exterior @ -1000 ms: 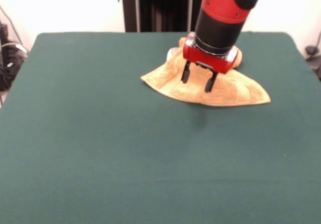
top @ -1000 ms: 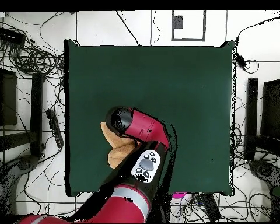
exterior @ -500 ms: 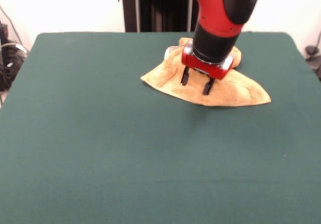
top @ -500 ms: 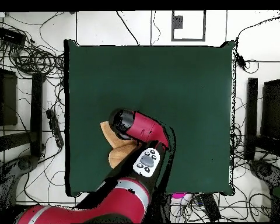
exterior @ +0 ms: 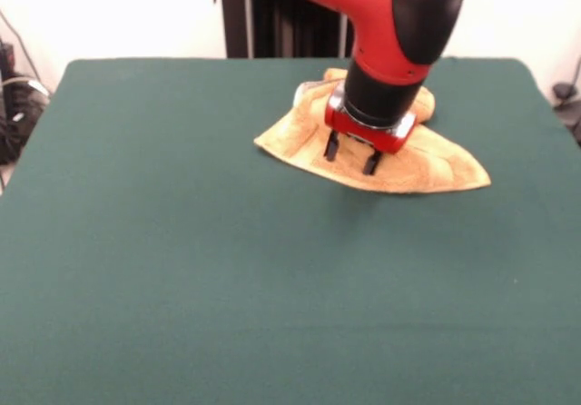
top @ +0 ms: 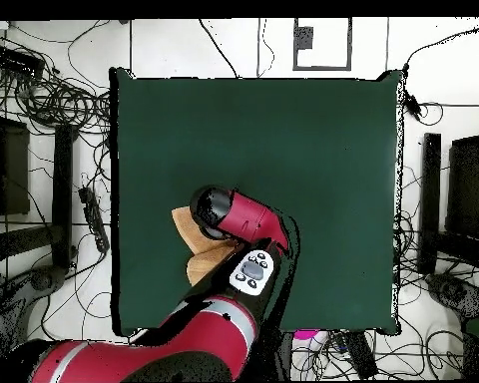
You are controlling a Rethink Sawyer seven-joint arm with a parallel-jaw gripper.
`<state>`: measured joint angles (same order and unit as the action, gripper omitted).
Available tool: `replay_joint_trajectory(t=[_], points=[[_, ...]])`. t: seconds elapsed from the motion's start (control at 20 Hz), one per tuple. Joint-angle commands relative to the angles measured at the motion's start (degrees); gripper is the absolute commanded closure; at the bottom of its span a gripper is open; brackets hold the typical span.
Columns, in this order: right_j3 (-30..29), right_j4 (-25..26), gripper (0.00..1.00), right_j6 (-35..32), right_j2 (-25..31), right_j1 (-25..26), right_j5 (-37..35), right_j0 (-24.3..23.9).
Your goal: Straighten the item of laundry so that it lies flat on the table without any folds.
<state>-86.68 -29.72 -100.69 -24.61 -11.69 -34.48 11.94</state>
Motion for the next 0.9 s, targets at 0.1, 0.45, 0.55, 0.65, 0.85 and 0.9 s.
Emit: replay_joint_trajectory(t=[0.1, 0.45, 0.55, 0.65, 0.85, 0.9], points=[[0.55, -1.83, 0.00, -19.35, 4.86, 11.15, 25.07, 2.61], [-0.50, -10.37, 0.00, -28.42, -9.75, 17.91, 47.53, 14.14], [-0.73, -11.65, 0.00, -27.19, -11.55, 18.12, 46.31, 15.37], [-0.19, -10.37, 0.00, -24.26, -10.51, 16.30, 44.00, 13.77], [4.08, -7.97, 0.00, -17.43, -9.53, 14.69, 40.11, 9.35], [5.24, -7.27, 0.00, -16.14, -9.14, 14.35, 39.09, 8.31]])
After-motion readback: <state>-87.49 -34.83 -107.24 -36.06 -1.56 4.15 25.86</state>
